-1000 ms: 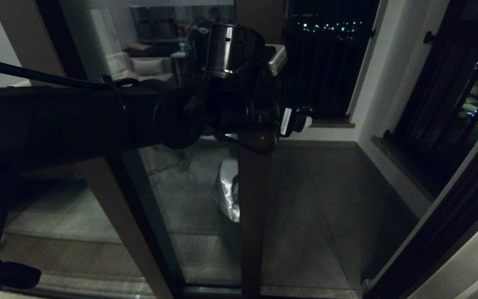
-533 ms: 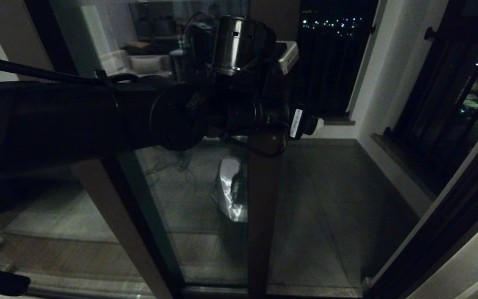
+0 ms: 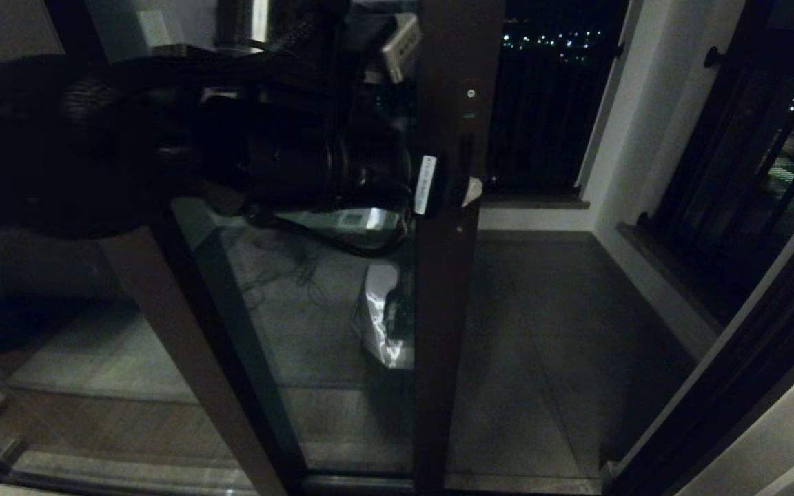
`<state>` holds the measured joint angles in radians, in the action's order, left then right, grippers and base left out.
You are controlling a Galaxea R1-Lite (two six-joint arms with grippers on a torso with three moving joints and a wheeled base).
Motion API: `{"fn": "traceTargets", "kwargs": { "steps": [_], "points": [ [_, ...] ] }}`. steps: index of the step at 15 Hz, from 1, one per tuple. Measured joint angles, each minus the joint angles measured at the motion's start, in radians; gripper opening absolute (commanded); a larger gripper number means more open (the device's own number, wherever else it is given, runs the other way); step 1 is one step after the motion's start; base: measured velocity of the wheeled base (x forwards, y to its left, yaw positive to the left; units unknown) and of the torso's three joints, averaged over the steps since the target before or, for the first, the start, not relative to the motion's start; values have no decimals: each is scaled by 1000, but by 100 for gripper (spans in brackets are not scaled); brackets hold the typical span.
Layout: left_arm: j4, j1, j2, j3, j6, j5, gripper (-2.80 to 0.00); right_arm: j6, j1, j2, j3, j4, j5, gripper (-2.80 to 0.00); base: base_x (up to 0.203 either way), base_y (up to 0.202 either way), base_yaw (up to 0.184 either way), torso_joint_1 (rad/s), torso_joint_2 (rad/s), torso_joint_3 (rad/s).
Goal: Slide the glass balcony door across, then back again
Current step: Close the slid door
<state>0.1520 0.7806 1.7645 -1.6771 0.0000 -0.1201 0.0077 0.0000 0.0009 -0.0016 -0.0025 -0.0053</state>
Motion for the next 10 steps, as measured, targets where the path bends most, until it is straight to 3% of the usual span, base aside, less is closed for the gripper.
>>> {"fn": "traceTargets", "kwargs": {
  "steps": [3, 6, 7, 10],
  "points": [
    [8, -14, -210, 185, 11, -39, 0, 0, 0, 0, 0, 0, 1, -280, 0, 0, 0, 0, 0, 0],
    [11, -110, -473, 409, 60, -63, 0, 0, 0, 0, 0, 0, 0, -280, 0, 0, 0, 0, 0, 0],
    [20, -145, -568, 480, 72, -75, -280, 0, 0, 0, 0, 0, 0, -280, 0, 0, 0, 0, 0, 0],
    [113, -245, -851, 655, 118, -148, -280, 0, 0, 0, 0, 0, 0, -280, 0, 0, 0, 0, 0, 0]
  ]
}}
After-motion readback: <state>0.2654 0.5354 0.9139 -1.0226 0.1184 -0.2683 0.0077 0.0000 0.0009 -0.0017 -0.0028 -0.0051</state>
